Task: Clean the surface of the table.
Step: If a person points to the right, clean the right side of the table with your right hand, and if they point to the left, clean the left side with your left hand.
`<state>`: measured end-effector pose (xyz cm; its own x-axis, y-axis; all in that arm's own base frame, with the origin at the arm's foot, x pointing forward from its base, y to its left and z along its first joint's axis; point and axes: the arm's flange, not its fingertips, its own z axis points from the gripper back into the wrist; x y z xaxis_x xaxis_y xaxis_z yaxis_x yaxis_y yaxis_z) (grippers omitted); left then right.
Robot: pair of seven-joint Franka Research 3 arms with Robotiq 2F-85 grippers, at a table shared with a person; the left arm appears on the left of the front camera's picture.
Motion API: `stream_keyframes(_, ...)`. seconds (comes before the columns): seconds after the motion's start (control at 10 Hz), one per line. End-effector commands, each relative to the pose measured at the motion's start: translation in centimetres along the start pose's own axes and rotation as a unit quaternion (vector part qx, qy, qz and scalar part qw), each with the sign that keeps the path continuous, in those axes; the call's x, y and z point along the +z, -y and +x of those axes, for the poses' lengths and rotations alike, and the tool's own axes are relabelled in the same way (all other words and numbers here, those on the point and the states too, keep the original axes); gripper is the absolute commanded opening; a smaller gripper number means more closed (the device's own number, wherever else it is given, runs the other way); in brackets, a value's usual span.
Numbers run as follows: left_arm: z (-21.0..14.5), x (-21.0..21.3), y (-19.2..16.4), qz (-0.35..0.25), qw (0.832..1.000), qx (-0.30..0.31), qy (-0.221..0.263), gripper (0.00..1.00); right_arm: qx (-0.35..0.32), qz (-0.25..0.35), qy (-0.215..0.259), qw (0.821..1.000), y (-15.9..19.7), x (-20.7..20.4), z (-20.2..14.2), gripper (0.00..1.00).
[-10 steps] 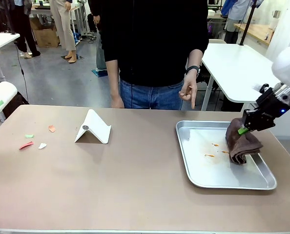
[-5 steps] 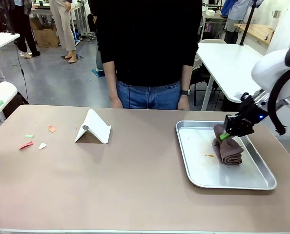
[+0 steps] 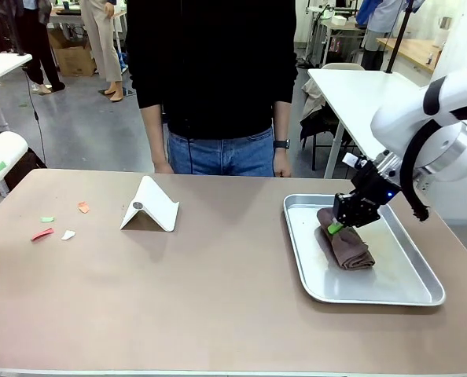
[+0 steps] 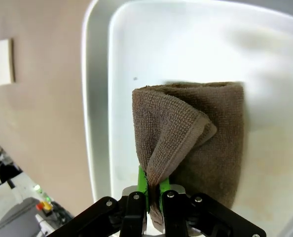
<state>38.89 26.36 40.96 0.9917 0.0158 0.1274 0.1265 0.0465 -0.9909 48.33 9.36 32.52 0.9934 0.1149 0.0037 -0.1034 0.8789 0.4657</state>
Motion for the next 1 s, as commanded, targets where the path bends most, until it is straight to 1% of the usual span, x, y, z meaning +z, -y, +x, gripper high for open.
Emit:
stream_keyframes(0.0, -0.3, 0.2, 0.4, -0.003, 1.0, 0.0, 0.0, 0.0, 0.037, -0.009, -0.006, 0.999, -1.0, -0.5, -0.6, 0.1)
stream_keyframes(0.1, -0.3, 0.2, 0.4, -0.003, 1.0, 0.0, 0.0, 0.0, 0.041, -0.038, -0.009, 0.998, -1.2, -0.9, -0.6, 0.1)
stream_keyframes(0.2, -0.3, 0.2, 0.4, -0.003, 1.0, 0.0, 0.0, 0.0, 0.042, -0.066, -0.003, 0.997, -1.4, -1.4, -0.6, 0.1)
stream_keyframes(0.3, -0.3, 0.2, 0.4, -0.003, 1.0, 0.0, 0.0, 0.0, 0.045, -0.072, -0.002, 0.996, -1.4, -1.6, -0.7, 0.1)
stream_keyframes(0.4, -0.3, 0.2, 0.4, -0.003, 1.0, 0.0, 0.0, 0.0, 0.038, -0.099, 0.01, 0.994, -1.0, -1.7, -0.6, 0.1)
stream_keyframes(0.6, -0.3, 0.2, 0.4, -0.003, 1.0, 0.0, 0.0, 0.0, 0.01, -0.123, 0.019, 0.992, 0.6, -1.4, -0.5, 0.1)
stream_keyframes(0.9, -0.3, 0.2, 0.4, -0.003, 1.0, 0.0, 0.0, 0.0, -0.047, -0.148, 0.048, 0.987, 3.9, 0.3, -0.4, 0.1)
